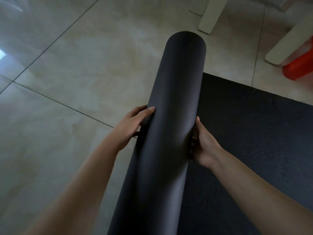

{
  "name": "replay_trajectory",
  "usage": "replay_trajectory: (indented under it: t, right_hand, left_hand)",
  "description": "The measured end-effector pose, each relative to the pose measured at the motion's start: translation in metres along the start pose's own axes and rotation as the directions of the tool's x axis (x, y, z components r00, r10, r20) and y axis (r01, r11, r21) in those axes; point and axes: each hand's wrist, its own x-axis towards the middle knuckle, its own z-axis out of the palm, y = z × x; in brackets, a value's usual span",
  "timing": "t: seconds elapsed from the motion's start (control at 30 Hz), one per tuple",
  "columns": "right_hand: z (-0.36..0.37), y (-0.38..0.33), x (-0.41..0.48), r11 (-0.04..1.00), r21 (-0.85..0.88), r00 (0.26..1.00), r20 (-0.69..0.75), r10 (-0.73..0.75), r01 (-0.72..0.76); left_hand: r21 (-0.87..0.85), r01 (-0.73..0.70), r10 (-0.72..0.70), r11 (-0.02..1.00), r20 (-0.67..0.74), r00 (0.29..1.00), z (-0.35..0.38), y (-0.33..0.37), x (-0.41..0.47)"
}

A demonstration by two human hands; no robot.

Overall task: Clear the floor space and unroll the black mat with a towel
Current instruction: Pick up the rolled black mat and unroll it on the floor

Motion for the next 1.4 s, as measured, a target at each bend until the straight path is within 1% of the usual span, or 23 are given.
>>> replay_trajectory:
  t: [0.07, 0.17, 0.2, 0.27, 0.3, 0.37, 0.43, 0.5, 0.57, 0.6, 0.67, 0.7, 0.73, 0.8, 0.87, 0.9, 0.93, 1.0, 1.1, 1.2, 1.3, 1.37, 1.4]
  right_hand:
    - [0.021, 0.001, 0.004, 0.999, -0.025, 1.0, -0.007, -0.023, 0.023]
    - [0.045, 0.0, 0.006, 0.994, -0.08, 0.997, -0.016, -0.079, 0.078]
    - [0.05, 0.0, 0.004, 0.994, -0.084, 0.997, -0.018, -0.078, 0.076]
    - [0.059, -0.004, -0.003, 0.991, -0.117, 0.998, -0.004, -0.059, 0.058]
    - [0.061, -0.005, -0.008, 0.992, -0.119, 0.999, 0.005, -0.041, 0.041]
    - [0.057, -0.002, -0.015, 0.992, -0.125, 0.999, 0.049, 0.003, 0.004]
    - [0.057, 0.009, -0.017, 0.989, -0.149, 0.994, 0.107, 0.029, -0.013]
    - [0.062, 0.022, -0.015, 0.977, -0.212, 0.99, 0.131, 0.059, -0.031]
    - [0.071, 0.026, -0.017, 0.965, -0.261, 0.986, 0.157, 0.052, -0.009]
    - [0.078, 0.024, -0.017, 0.968, -0.25, 0.982, 0.181, 0.045, 0.001]
    - [0.092, 0.019, -0.022, 0.971, -0.238, 0.976, 0.217, 0.032, 0.021]
    - [0.099, 0.016, -0.024, 0.966, -0.255, 0.975, 0.22, 0.022, 0.036]
    - [0.104, 0.015, -0.027, 0.955, -0.291, 0.973, 0.229, 0.017, 0.052]
    - [0.113, 0.015, -0.029, 0.941, -0.336, 0.972, 0.235, 0.031, 0.051]
    - [0.122, 0.015, -0.028, 0.937, -0.346, 0.968, 0.247, 0.05, 0.04]
    - [0.127, 0.016, -0.028, 0.933, -0.358, 0.966, 0.252, 0.05, 0.045]
    - [0.132, 0.018, -0.027, 0.926, -0.375, 0.966, 0.255, 0.046, 0.055]
    - [0.14, 0.022, -0.027, 0.91, -0.409, 0.96, 0.275, 0.05, 0.07]
    - [0.141, 0.027, -0.028, 0.908, -0.408, 0.958, 0.284, 0.034, 0.089]
    - [0.13, 0.028, -0.018, 0.907, -0.4, 0.966, 0.256, -0.032, 0.135]
    - [0.117, 0.026, -0.011, 0.92, -0.375, 0.978, 0.209, -0.031, 0.109]
    - [0.105, 0.021, -0.007, 0.933, -0.351, 0.977, 0.211, 0.001, 0.075]
    - [0.101, 0.019, -0.006, 0.935, -0.348, 0.973, 0.232, 0.012, 0.072]
  left_hand:
    - [-0.003, -0.049, 0.049, 0.999, -0.061, 0.997, -0.012, 0.001, -0.007]
    - [0.012, -0.095, 0.096, 0.995, -0.088, 0.991, -0.025, -0.004, -0.021]
    - [0.047, -0.106, 0.111, 0.993, -0.104, 0.988, -0.027, -0.006, -0.027]
    - [0.209, -0.142, 0.174, 0.967, -0.145, 0.974, -0.029, -0.01, -0.042]
    - [0.311, -0.162, 0.224, 0.937, -0.177, 0.958, -0.027, -0.012, -0.052]
    - [0.526, -0.183, 0.358, 0.831, -0.254, 0.899, -0.018, -0.015, -0.073]
    - [0.715, -0.161, 0.483, 0.68, -0.271, 0.833, -0.008, -0.02, -0.088]
    - [0.833, -0.142, 0.588, 0.535, -0.247, 0.77, 0.001, -0.03, -0.102]
    - [0.893, -0.143, 0.656, 0.426, -0.196, 0.729, 0.005, -0.043, -0.113]
    - [0.918, -0.127, 0.666, 0.376, -0.172, 0.726, 0.005, -0.048, -0.116]
    - [0.946, -0.036, 0.621, 0.322, -0.183, 0.762, 0.0, -0.053, -0.122]
    - [0.938, 0.029, 0.575, 0.345, -0.235, 0.783, -0.005, -0.052, -0.123]
    - [0.914, 0.108, 0.514, 0.392, -0.314, 0.798, -0.011, -0.049, -0.128]
    - [0.814, 0.212, 0.355, 0.54, -0.449, 0.82, -0.03, -0.045, -0.131]
    - [0.688, 0.215, 0.234, 0.693, -0.497, 0.836, -0.057, -0.047, -0.128]
    - [0.641, 0.198, 0.198, 0.741, -0.491, 0.848, -0.068, -0.047, -0.125]
    - [0.617, 0.176, 0.183, 0.767, -0.473, 0.862, -0.074, -0.047, -0.123]
    - [0.618, 0.148, 0.18, 0.772, -0.436, 0.882, -0.081, -0.045, -0.12]
    - [0.663, 0.124, 0.221, 0.738, -0.411, 0.885, -0.085, -0.044, -0.114]
    - [0.703, 0.081, 0.263, 0.706, -0.367, 0.892, -0.081, -0.039, -0.104]
    - [0.782, 0.036, 0.314, 0.622, -0.291, 0.904, -0.068, -0.03, -0.09]
    - [0.822, 0.01, 0.33, 0.57, -0.24, 0.913, -0.061, -0.023, -0.078]
    - [0.825, 0.001, 0.331, 0.564, -0.228, 0.916, -0.062, -0.02, -0.076]
